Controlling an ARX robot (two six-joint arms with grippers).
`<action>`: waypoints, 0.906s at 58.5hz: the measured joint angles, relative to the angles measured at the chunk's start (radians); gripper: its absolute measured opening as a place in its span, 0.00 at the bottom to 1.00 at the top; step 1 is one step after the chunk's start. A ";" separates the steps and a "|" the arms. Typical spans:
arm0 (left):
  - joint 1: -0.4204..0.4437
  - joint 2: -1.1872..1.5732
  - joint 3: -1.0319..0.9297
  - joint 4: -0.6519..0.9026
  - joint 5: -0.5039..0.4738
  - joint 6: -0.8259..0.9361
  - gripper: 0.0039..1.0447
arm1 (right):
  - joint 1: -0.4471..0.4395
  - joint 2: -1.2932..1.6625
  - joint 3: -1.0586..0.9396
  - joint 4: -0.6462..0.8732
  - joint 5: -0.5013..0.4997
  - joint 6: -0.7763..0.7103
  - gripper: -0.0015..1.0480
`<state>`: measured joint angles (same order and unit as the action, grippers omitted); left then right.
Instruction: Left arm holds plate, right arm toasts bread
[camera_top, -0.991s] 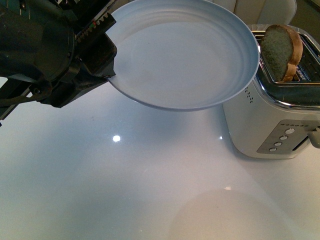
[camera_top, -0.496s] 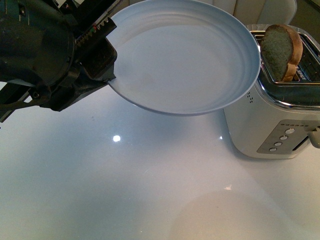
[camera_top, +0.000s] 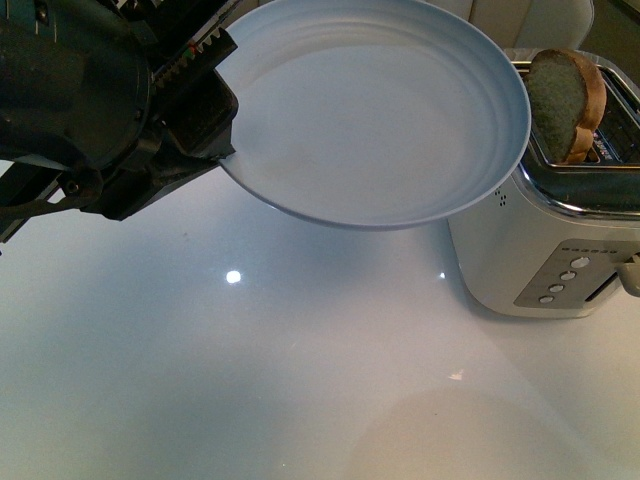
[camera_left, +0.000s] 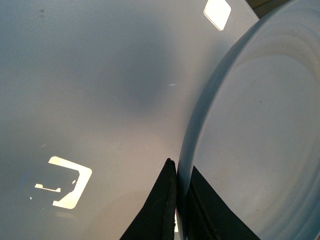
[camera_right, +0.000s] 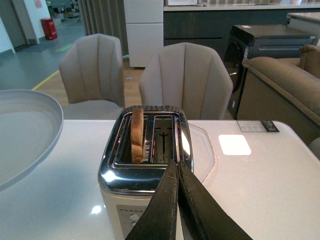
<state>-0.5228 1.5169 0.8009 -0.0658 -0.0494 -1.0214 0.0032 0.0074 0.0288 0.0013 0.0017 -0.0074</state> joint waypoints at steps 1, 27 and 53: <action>0.000 0.000 0.000 0.000 0.000 0.000 0.02 | 0.000 0.000 0.000 0.000 0.000 0.000 0.02; -0.005 -0.008 -0.002 -0.002 0.000 0.000 0.02 | 0.000 -0.001 0.000 0.000 0.000 0.000 0.47; -0.005 -0.014 -0.003 -0.002 0.009 0.007 0.02 | 0.000 -0.001 0.000 0.000 0.000 0.001 0.91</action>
<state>-0.5278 1.5028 0.7982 -0.0673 -0.0406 -1.0145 0.0032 0.0063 0.0288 0.0013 0.0017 -0.0067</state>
